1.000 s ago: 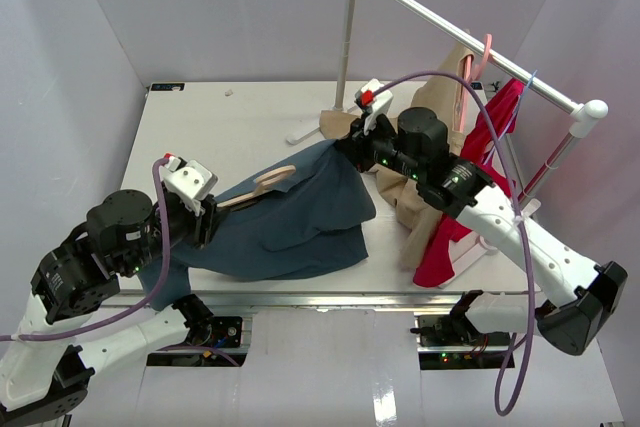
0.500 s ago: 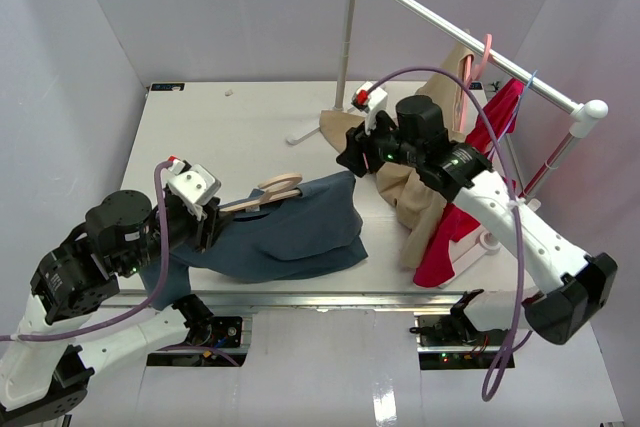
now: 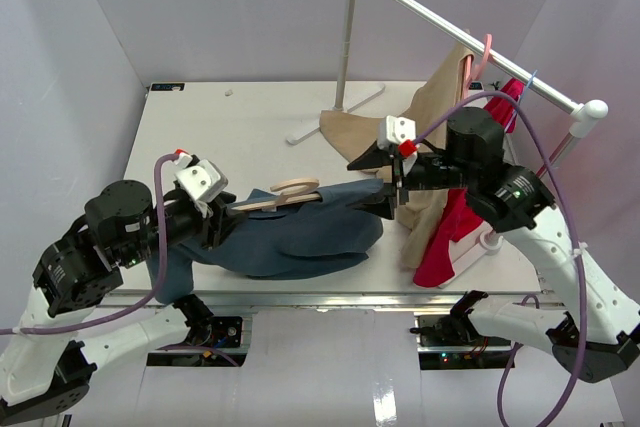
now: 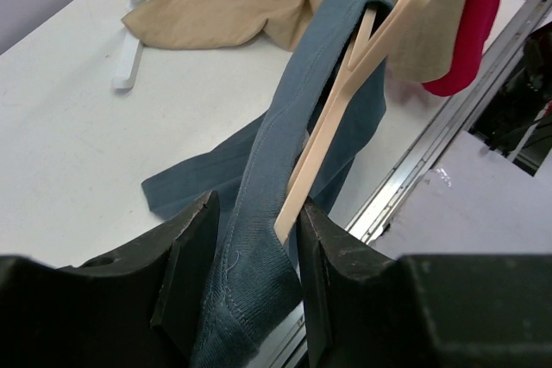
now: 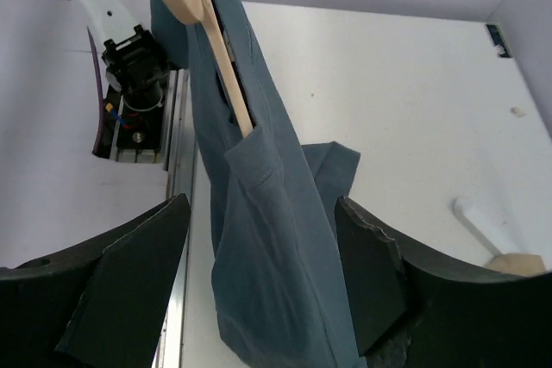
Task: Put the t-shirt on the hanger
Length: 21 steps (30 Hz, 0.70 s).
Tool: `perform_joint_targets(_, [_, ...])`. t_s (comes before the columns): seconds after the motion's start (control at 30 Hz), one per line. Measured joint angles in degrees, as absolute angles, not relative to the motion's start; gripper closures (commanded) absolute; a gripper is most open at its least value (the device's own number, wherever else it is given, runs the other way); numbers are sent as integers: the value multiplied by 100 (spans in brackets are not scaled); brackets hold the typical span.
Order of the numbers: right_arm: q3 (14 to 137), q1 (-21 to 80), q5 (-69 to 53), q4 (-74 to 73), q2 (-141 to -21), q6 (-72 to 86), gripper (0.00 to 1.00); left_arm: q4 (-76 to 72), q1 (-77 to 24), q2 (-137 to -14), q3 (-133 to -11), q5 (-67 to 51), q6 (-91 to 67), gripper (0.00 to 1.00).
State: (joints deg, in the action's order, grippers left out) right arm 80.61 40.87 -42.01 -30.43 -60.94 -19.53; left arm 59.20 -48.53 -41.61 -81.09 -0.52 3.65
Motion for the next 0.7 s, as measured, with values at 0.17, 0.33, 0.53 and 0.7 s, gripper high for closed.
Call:
perform_joint_targets(0.17, [7990, 4239, -4155, -3336, -6534, -2258, 26, 5730, -4853, -4307, -8167, -424, 368, 100])
perform_joint_targets(0.33, [8017, 4464, -4023, -3555, -6901, -2441, 63, 5573, -4853, -4461, -8283, -628, 407, 100])
perform_joint_targets(0.53, [8060, 4547, -3882, -3869, -7008, -2461, 92, 5116, -4820, -4784, -8289, -595, 524, 91])
perform_joint_targets(0.7, [8376, 4540, -3396, -4195, -6934, -2243, 92, 4889, -4819, -5054, -8438, -302, 599, 51])
